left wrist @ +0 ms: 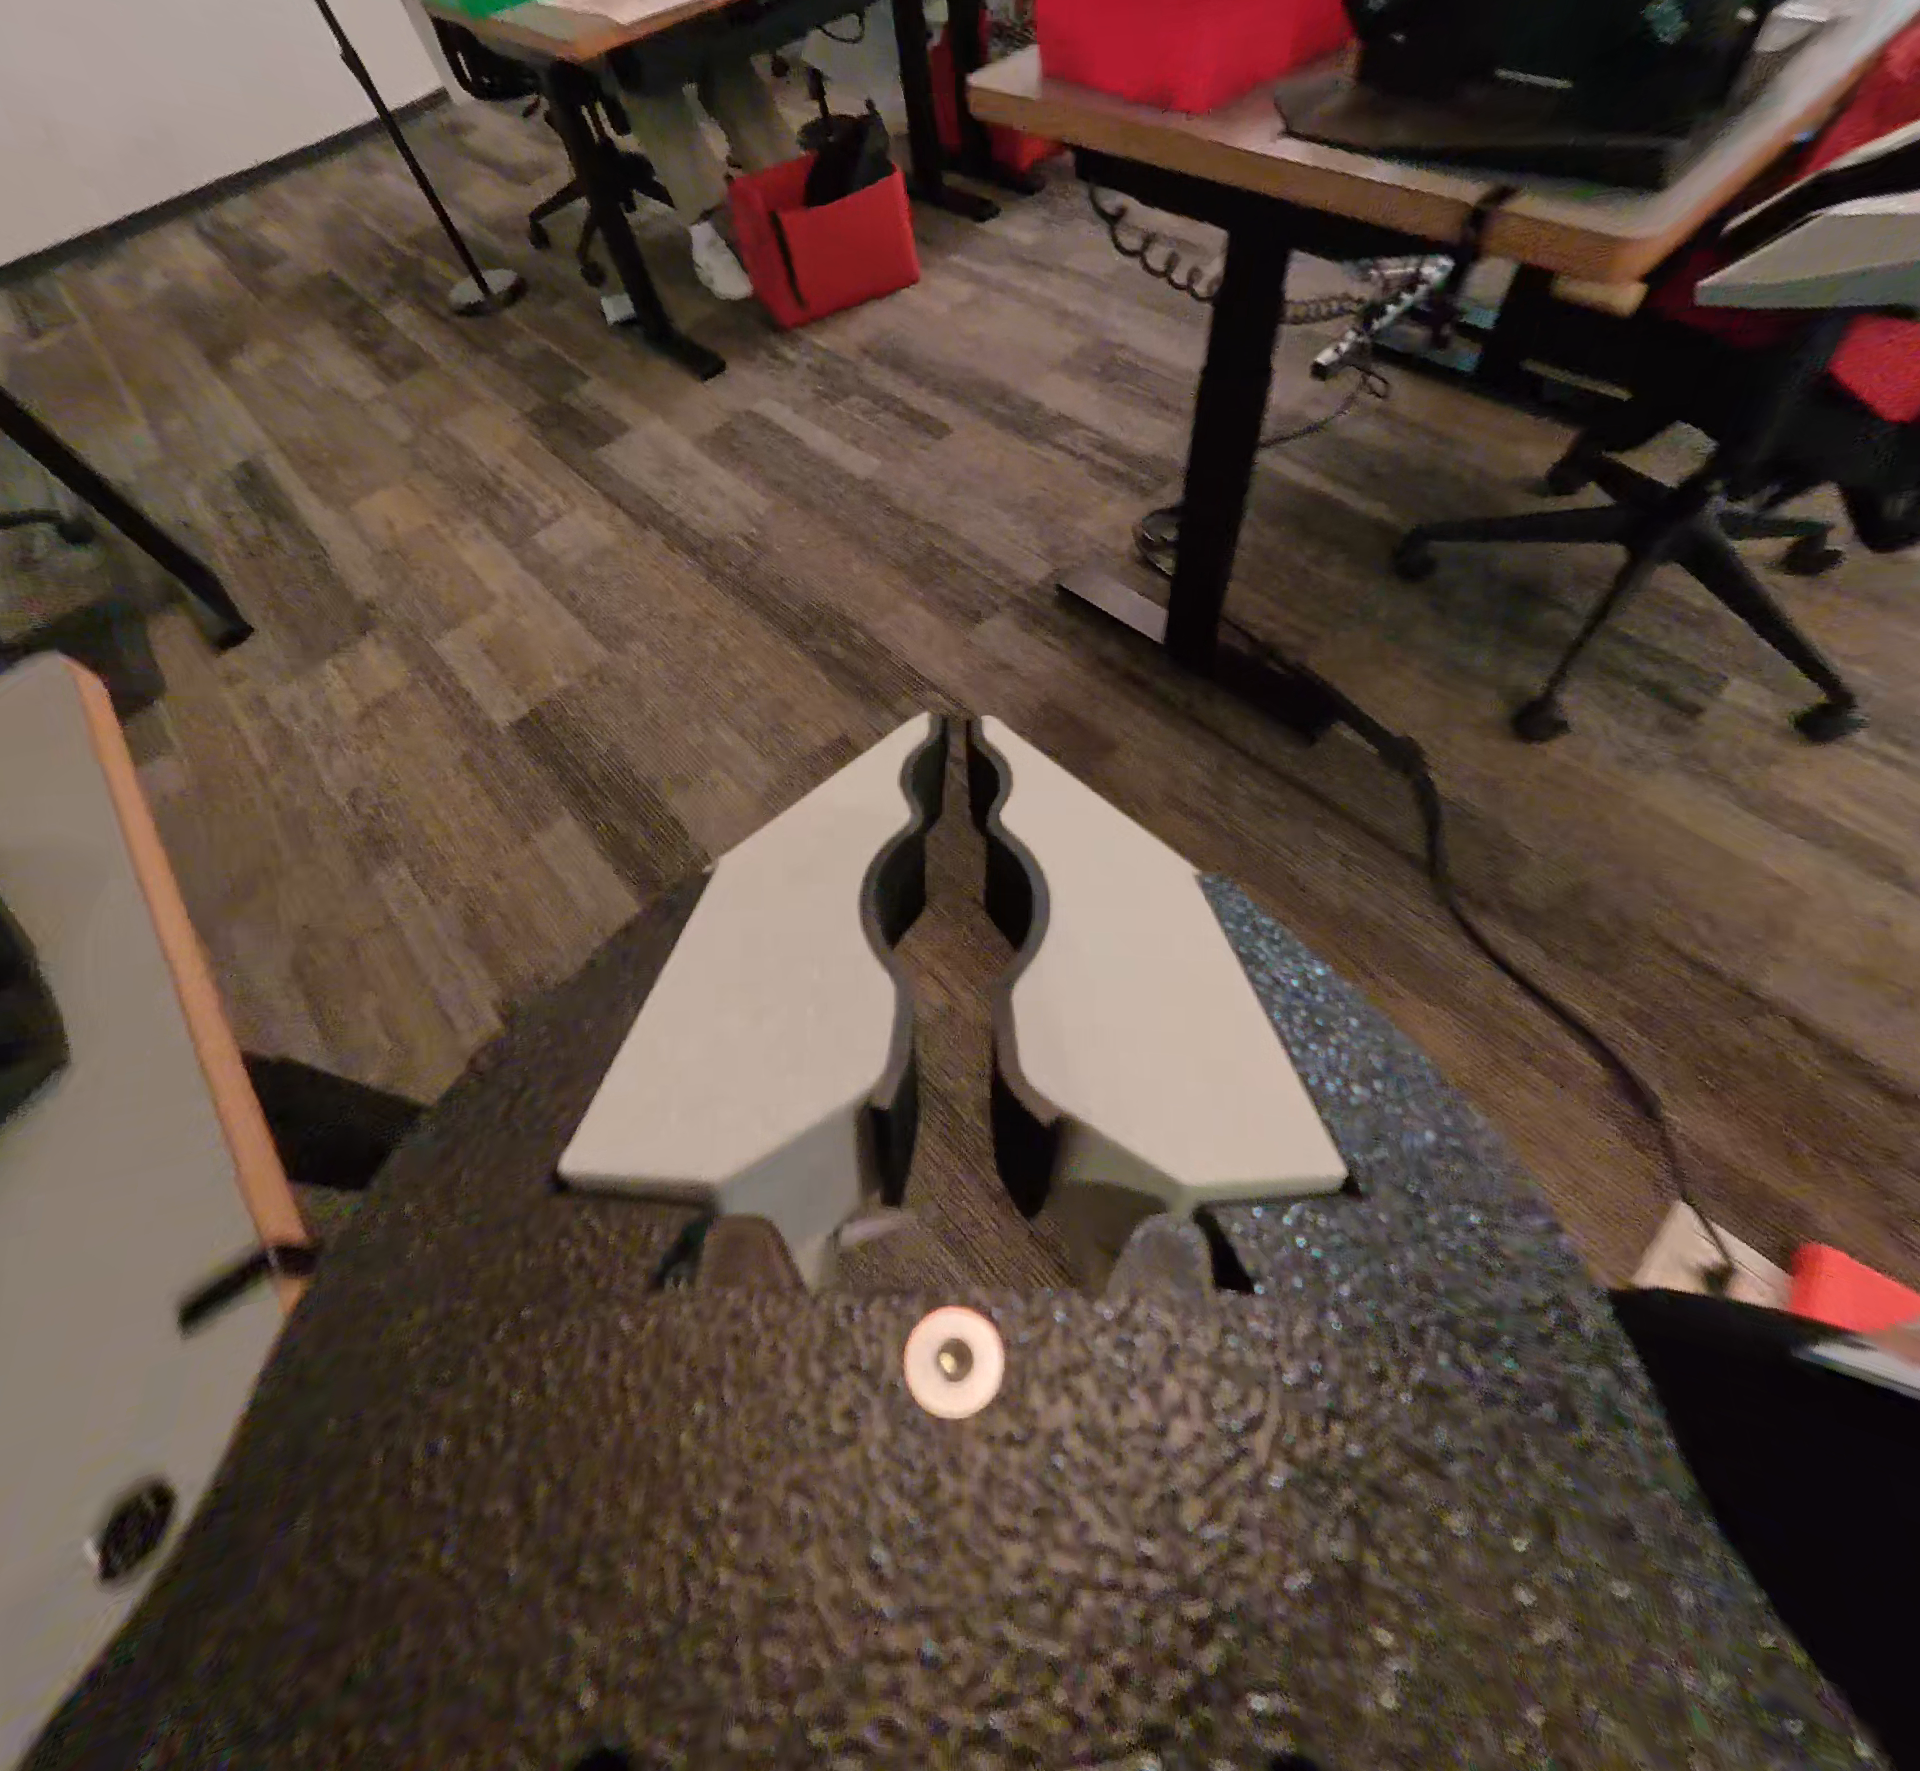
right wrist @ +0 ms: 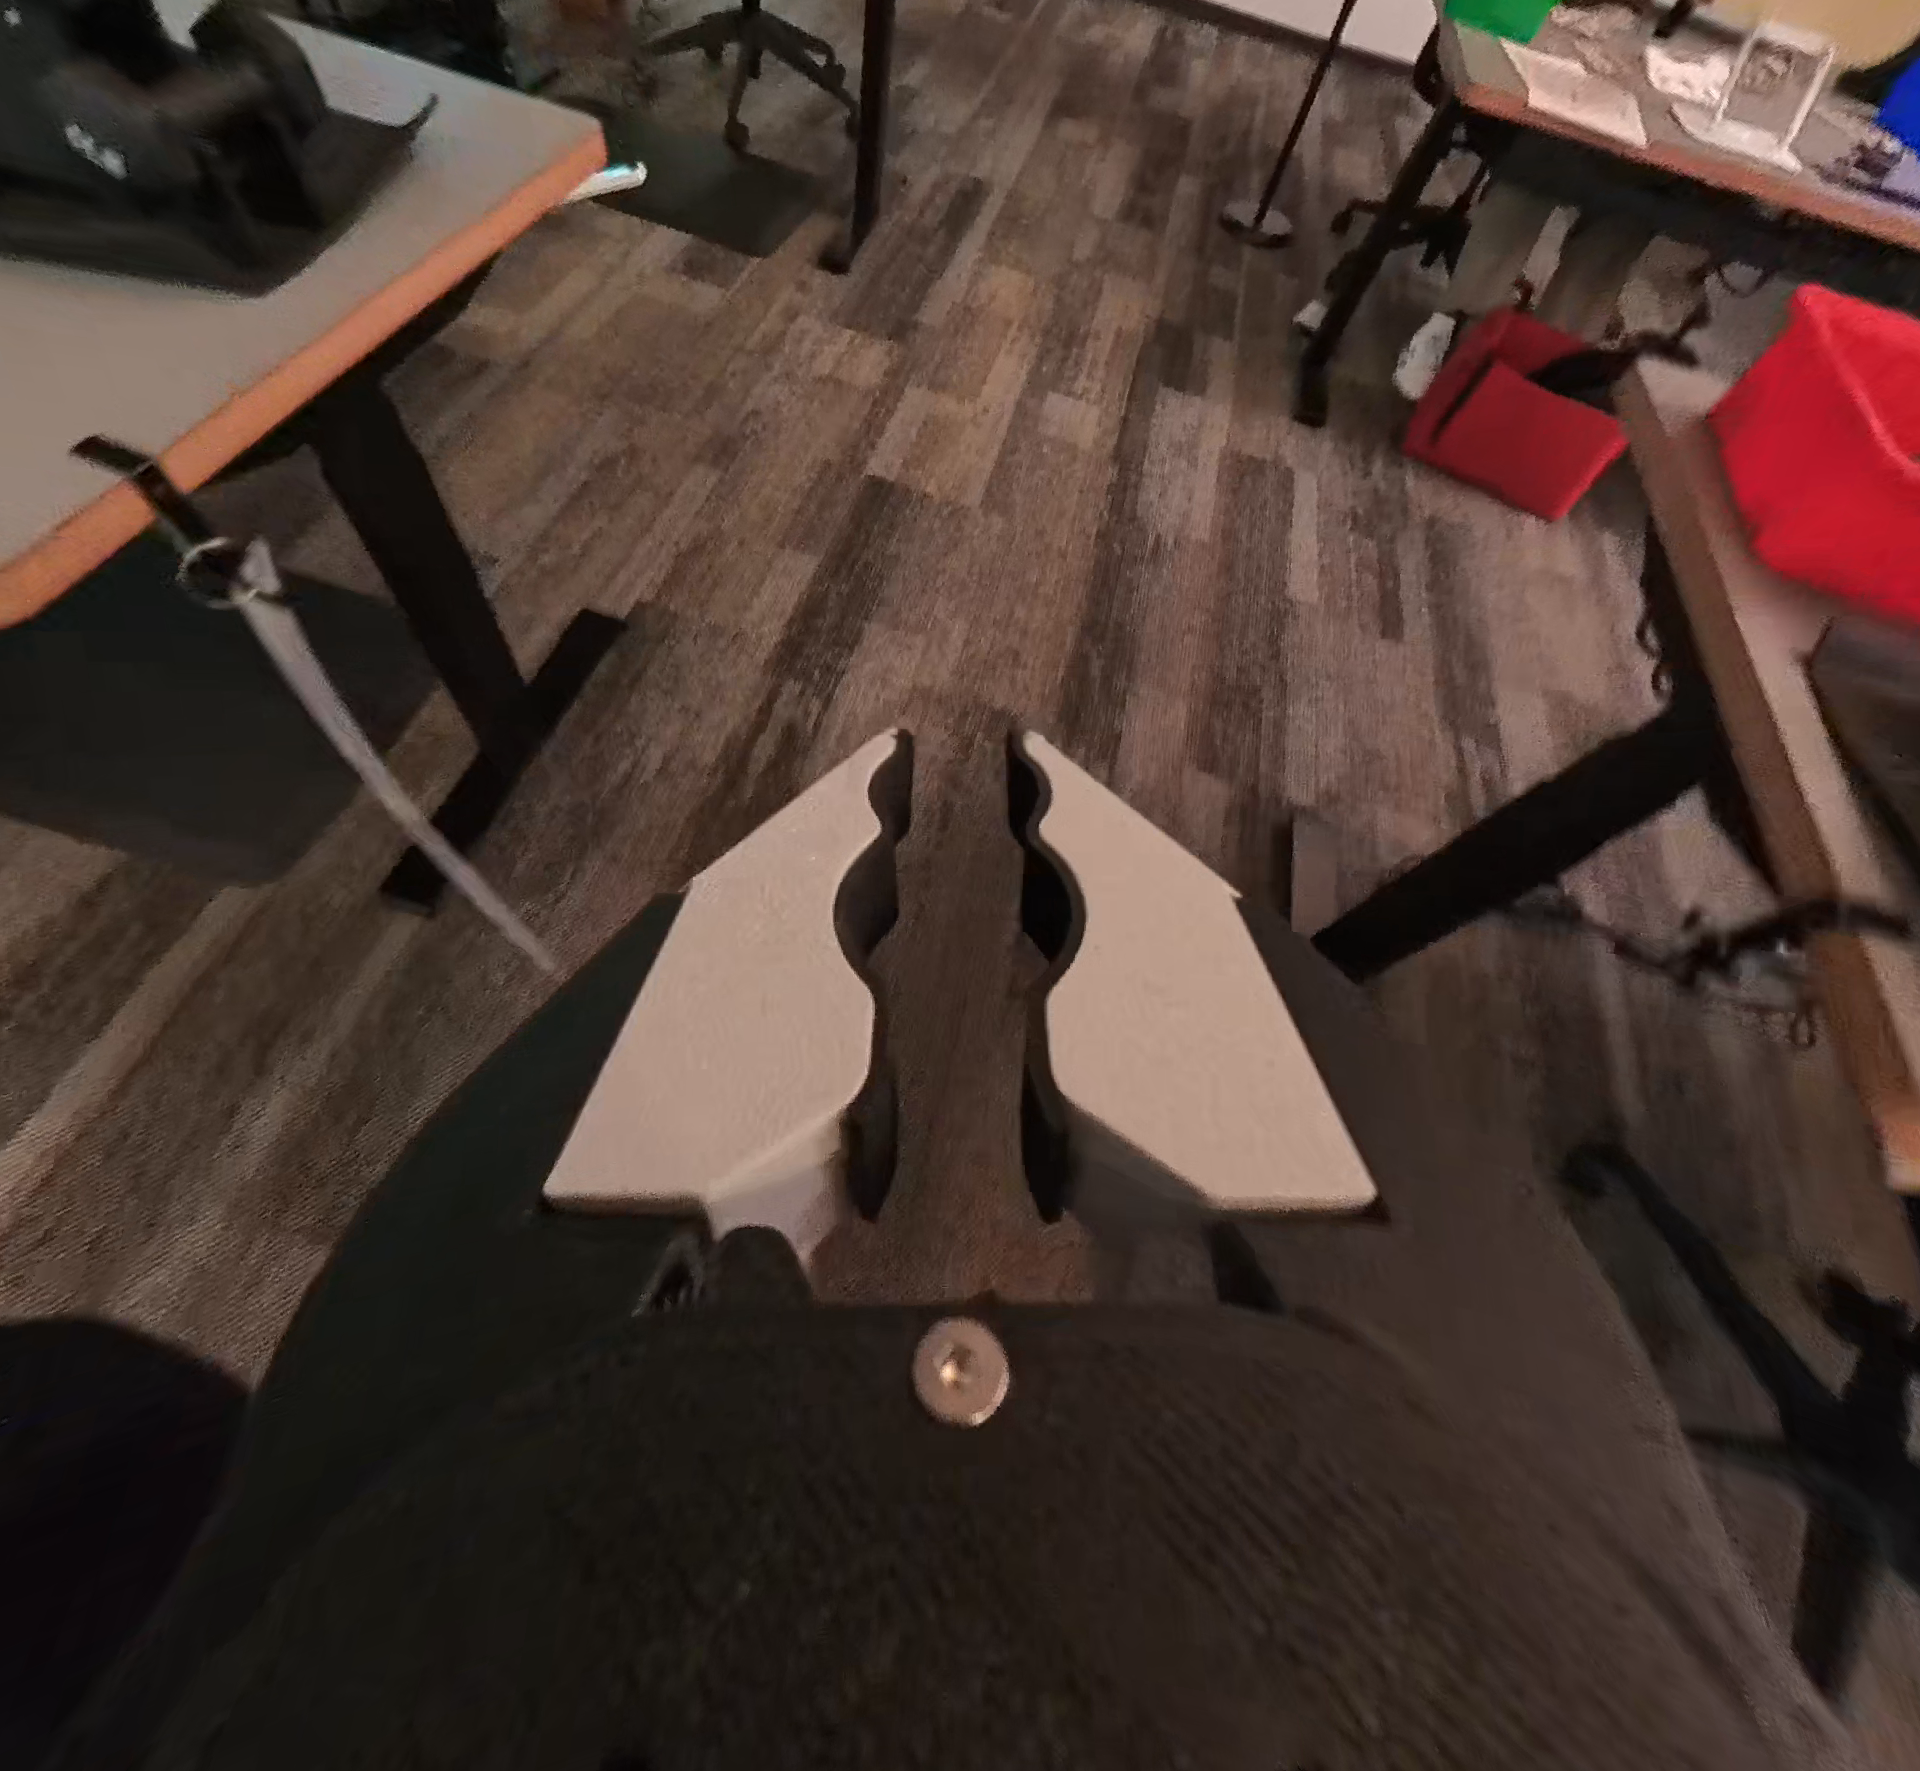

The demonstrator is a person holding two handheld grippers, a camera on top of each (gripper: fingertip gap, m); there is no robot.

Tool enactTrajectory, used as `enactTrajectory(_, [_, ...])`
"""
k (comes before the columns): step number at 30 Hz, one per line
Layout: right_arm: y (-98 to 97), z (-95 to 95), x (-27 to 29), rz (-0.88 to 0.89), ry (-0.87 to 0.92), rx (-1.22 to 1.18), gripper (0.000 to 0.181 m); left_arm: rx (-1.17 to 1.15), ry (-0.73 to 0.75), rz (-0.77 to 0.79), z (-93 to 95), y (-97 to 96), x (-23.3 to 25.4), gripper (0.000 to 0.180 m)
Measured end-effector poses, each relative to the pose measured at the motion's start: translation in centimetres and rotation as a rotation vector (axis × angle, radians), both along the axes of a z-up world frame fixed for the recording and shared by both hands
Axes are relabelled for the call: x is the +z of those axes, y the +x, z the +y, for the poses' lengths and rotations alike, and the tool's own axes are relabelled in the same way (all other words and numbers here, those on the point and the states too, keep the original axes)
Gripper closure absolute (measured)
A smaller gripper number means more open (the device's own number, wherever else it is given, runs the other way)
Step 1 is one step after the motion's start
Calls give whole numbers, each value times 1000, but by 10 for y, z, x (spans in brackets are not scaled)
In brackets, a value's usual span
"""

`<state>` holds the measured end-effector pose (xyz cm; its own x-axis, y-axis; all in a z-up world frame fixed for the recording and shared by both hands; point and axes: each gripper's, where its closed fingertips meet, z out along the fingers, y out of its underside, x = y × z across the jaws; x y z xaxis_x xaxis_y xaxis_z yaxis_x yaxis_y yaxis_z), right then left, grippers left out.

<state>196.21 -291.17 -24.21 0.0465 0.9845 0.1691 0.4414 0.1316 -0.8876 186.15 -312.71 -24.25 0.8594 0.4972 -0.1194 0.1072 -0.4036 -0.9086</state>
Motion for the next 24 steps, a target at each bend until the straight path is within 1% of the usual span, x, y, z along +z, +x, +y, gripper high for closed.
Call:
enactTrajectory(2, [-59, 18, 19, 8, 30, 19, 154, -6, -3, 19, 27, -59, 12, 171])
enactTrajectory(5, [-148, 48, 40, 44, 79, 28, 135, -1, 30, 2, 62, -147, 17, 156])
enactTrajectory(6, [-178, 61, 44, 51, 92, 26, 127, -5, 50, -7, 76, -177, 16, 153])
enactTrajectory(9, [-265, 99, 53, 62, 138, -16, 97, -45, 89, -20, 120, -266, 12, 144])
enactTrajectory(12, [-341, 145, 65, 75, 221, -81, 77, -139, 123, -20, 177, -348, 16, 131])
enactTrajectory(14, [-385, 179, 67, 62, 195, -149, 67, -204, 133, -41, 219, -398, 23, 127])
enactTrajectory(16, [-425, 209, 69, 57, 125, -214, 55, -297, 140, -61, 264, -440, 37, 116])
enactTrajectory(18, [-459, 243, 72, 58, 110, -283, 52, -373, 139, -44, 309, -479, 50, 111])
enactTrajectory(20, [-482, 275, 71, 42, 111, -357, 51, -436, 123, -56, 351, -510, 59, 98])
enactTrajectory(23, [-517, 318, 67, 53, 103, -435, 49, -504, 100, -97, 407, -552, 60, 83])
enactTrajectory(24, [-528, 333, 64, 62, 104, -453, 58, -525, 101, -91, 425, -565, 59, 85])
